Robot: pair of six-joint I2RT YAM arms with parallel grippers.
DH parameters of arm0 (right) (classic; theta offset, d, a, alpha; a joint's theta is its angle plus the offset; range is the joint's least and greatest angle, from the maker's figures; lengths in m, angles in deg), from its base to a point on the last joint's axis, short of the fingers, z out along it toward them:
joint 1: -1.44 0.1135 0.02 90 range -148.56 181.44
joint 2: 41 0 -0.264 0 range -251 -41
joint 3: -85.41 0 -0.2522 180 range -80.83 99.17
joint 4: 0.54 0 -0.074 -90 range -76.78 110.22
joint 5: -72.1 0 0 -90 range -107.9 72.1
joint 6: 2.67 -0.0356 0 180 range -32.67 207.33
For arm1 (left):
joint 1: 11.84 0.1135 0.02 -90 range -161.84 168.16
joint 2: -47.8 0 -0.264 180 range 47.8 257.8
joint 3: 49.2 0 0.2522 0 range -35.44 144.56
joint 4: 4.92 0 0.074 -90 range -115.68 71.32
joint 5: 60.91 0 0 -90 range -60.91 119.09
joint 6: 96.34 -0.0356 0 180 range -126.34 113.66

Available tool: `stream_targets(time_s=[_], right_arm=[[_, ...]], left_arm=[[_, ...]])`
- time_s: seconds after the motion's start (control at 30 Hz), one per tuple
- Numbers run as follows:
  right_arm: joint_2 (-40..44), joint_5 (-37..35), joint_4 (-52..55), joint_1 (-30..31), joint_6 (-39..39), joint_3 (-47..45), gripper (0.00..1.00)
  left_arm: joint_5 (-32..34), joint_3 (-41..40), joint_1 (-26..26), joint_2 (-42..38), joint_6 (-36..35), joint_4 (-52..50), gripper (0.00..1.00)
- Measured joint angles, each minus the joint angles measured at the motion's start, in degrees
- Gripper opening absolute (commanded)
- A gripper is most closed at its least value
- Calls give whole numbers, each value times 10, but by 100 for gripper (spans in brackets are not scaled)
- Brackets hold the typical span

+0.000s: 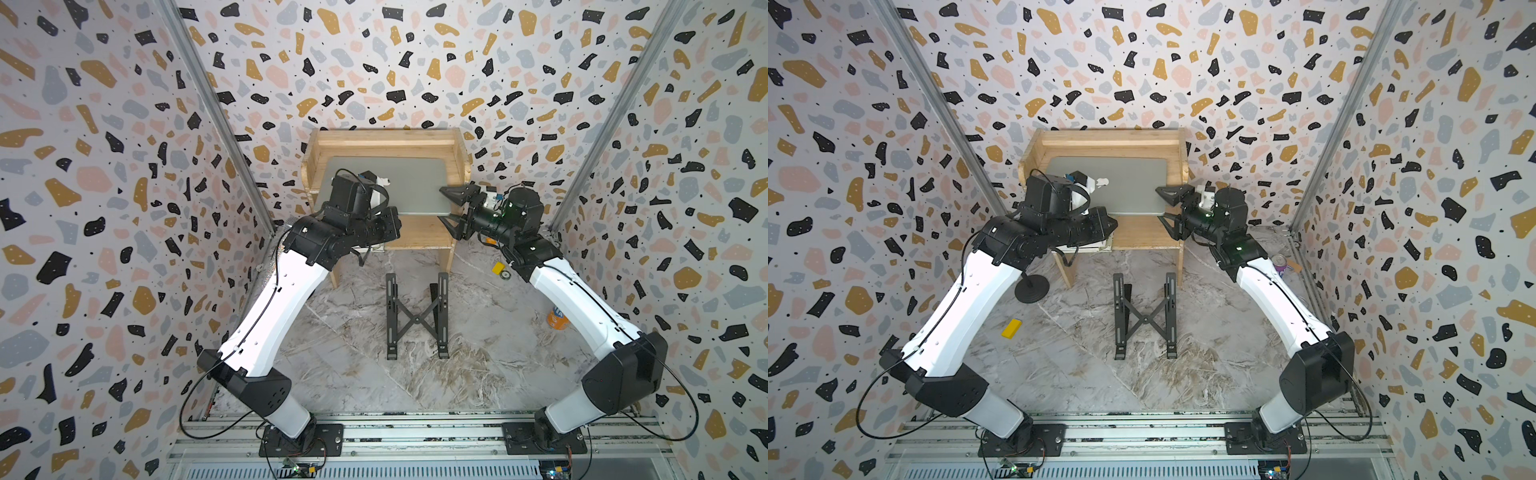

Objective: Close the laptop lid and set it aside
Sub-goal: Place the laptop on the shelf.

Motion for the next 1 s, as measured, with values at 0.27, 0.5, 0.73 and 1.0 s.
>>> stream_targets(time_s=[0.27,0.5,0.73,1.0], right_arm=[[101,1,-9,0,16,-82,80],[171,3,-13,0,27,-162,80],[217,4,8,0,58,-203,79],[274,8,39,0,106,-242,79]], left_arm=[[-1,26,2,26,-2,-5,5],[-7,63,11,57,-2,-10,5],[-17,109,14,96,0,-17,5],[-27,152,23,134,9,-20,5]])
